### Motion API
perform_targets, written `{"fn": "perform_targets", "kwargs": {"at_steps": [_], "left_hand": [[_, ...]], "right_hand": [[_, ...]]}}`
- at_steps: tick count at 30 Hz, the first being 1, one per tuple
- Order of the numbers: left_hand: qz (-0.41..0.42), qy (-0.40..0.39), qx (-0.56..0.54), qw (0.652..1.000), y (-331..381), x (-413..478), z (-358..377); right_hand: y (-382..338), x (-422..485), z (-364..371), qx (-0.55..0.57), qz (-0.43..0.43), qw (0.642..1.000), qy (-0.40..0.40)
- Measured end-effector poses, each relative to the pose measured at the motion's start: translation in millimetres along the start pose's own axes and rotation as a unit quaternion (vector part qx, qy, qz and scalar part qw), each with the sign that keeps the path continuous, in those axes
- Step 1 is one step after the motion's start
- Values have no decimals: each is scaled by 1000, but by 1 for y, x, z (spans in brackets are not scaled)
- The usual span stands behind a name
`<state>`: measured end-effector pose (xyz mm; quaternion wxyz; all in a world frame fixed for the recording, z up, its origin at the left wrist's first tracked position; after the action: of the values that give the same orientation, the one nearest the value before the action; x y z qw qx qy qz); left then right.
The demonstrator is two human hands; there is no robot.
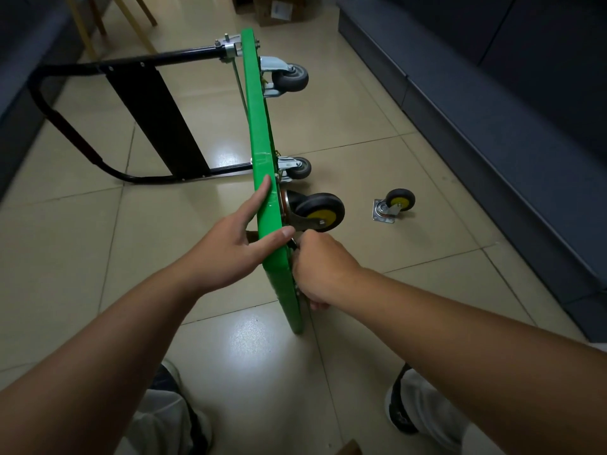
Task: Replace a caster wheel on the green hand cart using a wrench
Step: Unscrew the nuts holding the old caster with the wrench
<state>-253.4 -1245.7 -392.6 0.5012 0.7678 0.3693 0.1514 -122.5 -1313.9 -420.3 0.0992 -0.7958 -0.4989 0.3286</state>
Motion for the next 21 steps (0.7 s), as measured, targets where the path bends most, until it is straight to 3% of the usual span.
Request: {"fn": "perform_targets", "kwargs": {"at_steps": [6, 15, 21], "left_hand": [[0, 9, 1, 1000, -1, 1, 1], [-1, 9, -15, 1000, -6, 0, 0], [-2, 16, -33, 999, -5, 1, 2]], "right_hand": [[14, 8, 21, 60, -43, 993, 92], [29, 14, 45, 162, -96, 969, 159], [66, 41, 92, 196, -158, 929, 272]]}}
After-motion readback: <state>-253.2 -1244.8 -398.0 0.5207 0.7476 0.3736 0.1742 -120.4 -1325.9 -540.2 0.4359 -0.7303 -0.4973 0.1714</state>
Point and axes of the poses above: each hand's wrist, its own x-axis towards the middle knuckle, its own z-axis out of the palm, y = z × x, the point moved 4 cm from there along x, towards the middle knuckle, and after that the axes turned 3 degrees about -x, right-handed, at the moved point
